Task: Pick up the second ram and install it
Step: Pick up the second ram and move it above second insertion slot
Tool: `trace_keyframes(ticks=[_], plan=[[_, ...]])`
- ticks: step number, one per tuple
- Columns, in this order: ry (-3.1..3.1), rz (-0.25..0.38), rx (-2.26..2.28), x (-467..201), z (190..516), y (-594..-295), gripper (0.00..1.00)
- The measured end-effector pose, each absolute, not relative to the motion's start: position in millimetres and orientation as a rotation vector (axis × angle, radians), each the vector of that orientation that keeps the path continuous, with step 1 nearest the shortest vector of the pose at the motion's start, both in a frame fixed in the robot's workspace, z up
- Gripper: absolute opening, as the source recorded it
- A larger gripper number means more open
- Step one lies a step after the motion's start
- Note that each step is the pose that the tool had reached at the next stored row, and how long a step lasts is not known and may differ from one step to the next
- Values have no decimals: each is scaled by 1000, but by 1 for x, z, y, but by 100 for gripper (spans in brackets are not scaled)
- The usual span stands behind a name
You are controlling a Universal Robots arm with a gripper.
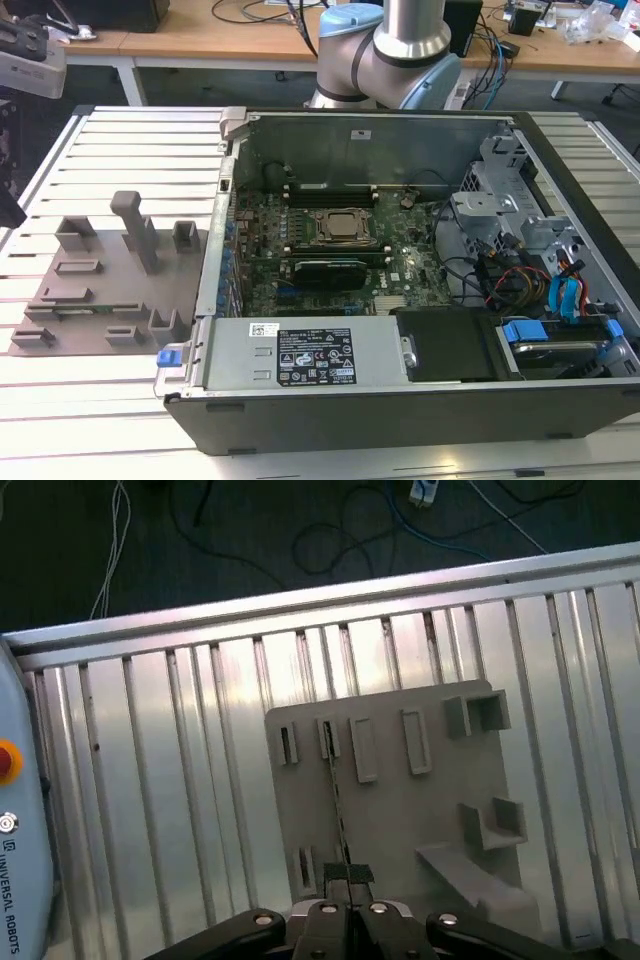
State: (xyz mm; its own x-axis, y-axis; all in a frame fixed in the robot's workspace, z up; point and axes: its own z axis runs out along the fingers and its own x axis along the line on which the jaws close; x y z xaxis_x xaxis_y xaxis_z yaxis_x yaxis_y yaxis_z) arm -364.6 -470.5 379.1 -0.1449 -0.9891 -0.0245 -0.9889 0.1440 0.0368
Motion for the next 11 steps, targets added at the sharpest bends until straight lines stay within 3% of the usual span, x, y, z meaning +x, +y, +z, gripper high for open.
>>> trace_keyframes(ticks=[11], plan=[[-2155,-68,2271,-365,379,-471,10]])
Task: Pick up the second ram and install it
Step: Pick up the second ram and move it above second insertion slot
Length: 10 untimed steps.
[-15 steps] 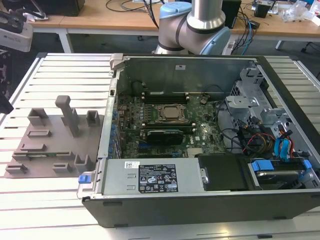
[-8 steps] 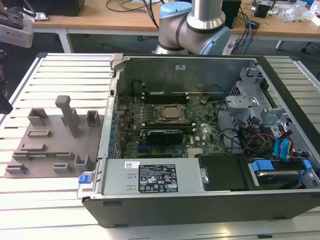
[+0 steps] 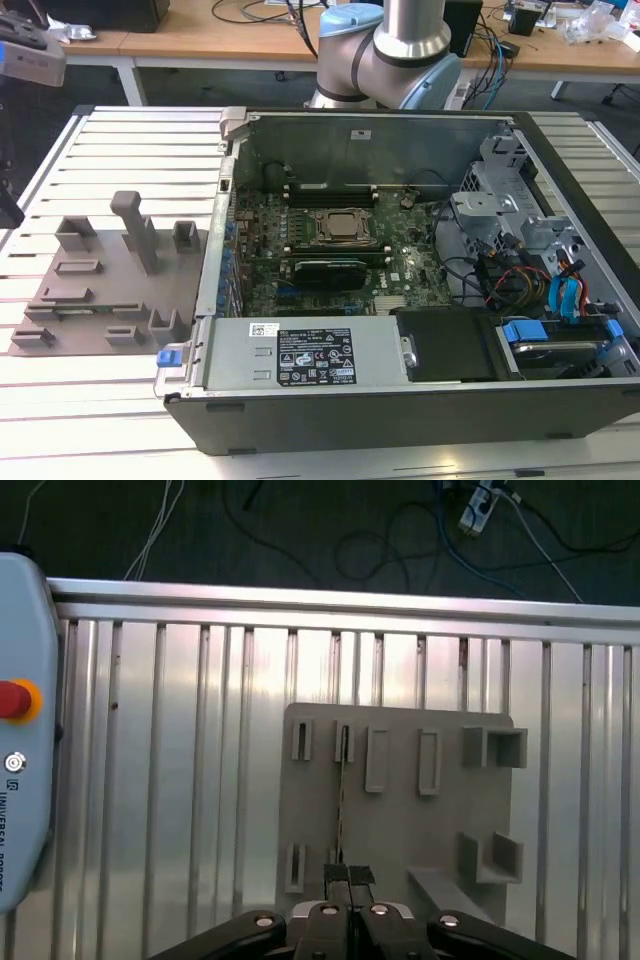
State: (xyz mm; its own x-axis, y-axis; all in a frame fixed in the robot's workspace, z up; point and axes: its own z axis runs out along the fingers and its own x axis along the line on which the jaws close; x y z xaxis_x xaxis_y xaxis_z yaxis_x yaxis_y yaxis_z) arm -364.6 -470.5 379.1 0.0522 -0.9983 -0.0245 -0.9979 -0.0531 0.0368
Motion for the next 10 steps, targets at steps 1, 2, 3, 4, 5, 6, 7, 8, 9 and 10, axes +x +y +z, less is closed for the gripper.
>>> trace_keyframes(ticks=[1,2,3,4,5,6,7,8,9,10], plan=[[-2144,-68,2282,-365,379,-471,10],[-2123,-67,2301,-365,379,-470,10],[-2110,-67,2312,-365,379,-470,10],[-2097,-67,2324,-365,379,-470,10],[-2077,-67,2341,-365,379,-470,10],[-2053,-67,2362,-365,379,-471,10],[-2024,-67,2385,-365,379,-470,10],[-2004,-66,2402,-365,379,-471,10],[-1992,-66,2412,-365,379,-471,10],[-1980,-66,2422,-365,379,-471,10]])
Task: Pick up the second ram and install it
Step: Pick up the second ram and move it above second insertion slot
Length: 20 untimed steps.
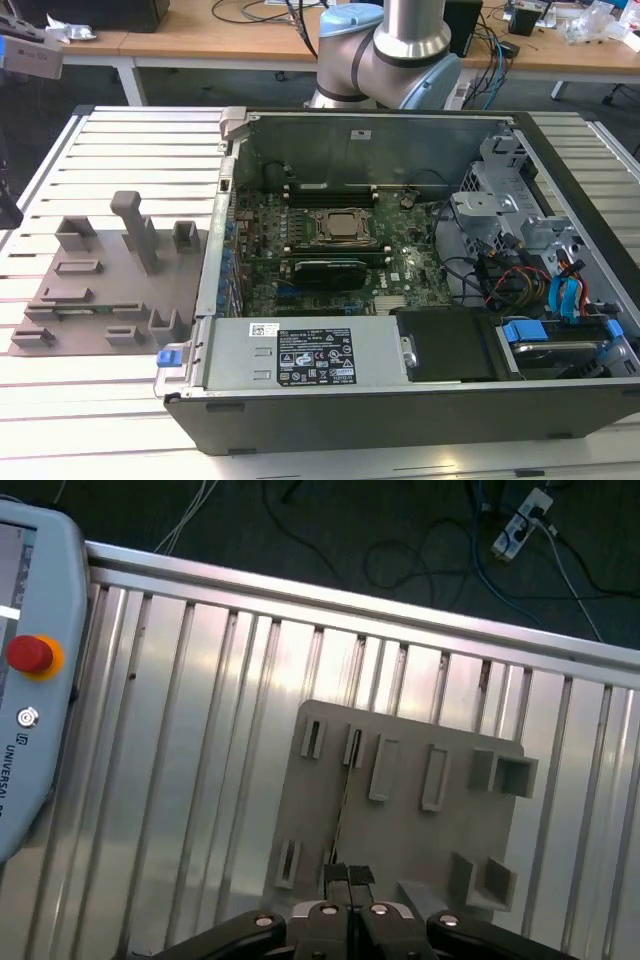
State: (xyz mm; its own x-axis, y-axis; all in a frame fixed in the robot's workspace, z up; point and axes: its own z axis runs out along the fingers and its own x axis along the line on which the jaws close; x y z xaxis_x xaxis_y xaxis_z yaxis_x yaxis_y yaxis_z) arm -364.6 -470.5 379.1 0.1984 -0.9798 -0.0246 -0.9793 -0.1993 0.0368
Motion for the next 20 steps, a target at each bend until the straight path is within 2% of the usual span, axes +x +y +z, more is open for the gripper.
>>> trace_keyframes(ticks=[18,19,20], plan=[[-2414,-70,2003,-365,374,-470,11],[-2414,-70,2003,-365,374,-470,16],[-2414,-70,2003,-365,374,-470,30]])
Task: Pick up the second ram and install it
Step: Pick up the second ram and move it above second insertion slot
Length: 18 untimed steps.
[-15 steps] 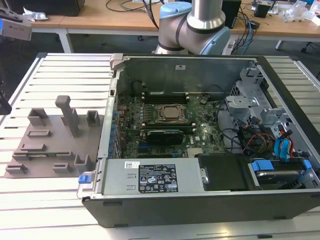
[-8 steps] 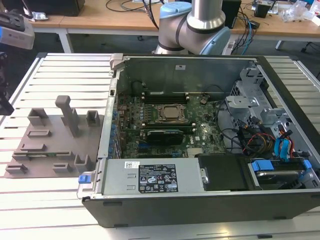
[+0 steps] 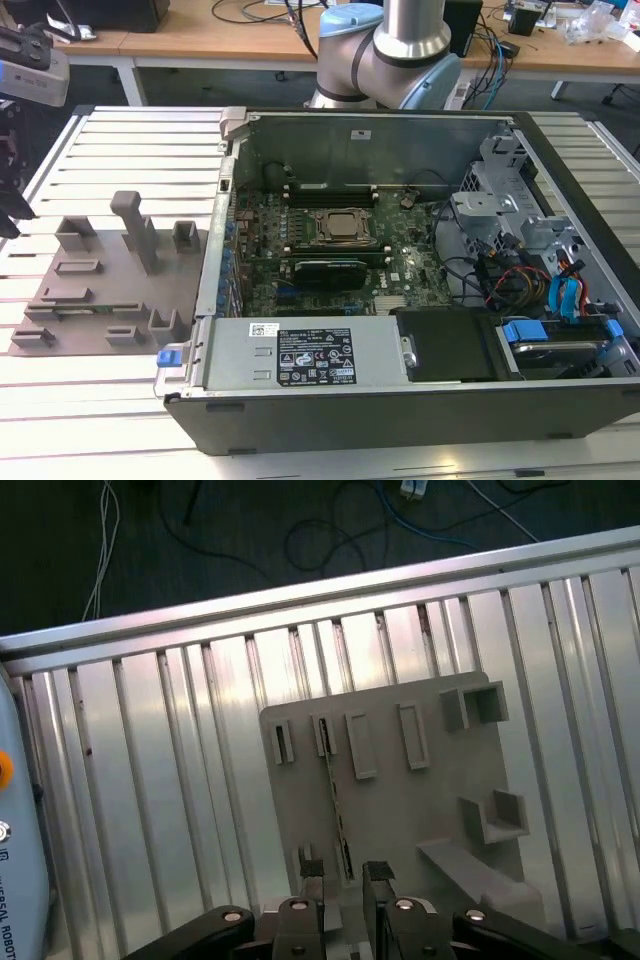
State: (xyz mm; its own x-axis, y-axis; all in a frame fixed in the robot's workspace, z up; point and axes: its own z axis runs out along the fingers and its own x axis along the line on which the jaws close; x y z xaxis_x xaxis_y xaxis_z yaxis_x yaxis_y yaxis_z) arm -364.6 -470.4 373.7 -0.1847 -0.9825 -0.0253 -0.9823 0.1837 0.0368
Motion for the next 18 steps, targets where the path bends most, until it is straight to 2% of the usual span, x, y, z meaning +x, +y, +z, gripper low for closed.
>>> trace_keyframes(ticks=[18], plan=[[-2414,-70,2003,-365,347,-470,30]])
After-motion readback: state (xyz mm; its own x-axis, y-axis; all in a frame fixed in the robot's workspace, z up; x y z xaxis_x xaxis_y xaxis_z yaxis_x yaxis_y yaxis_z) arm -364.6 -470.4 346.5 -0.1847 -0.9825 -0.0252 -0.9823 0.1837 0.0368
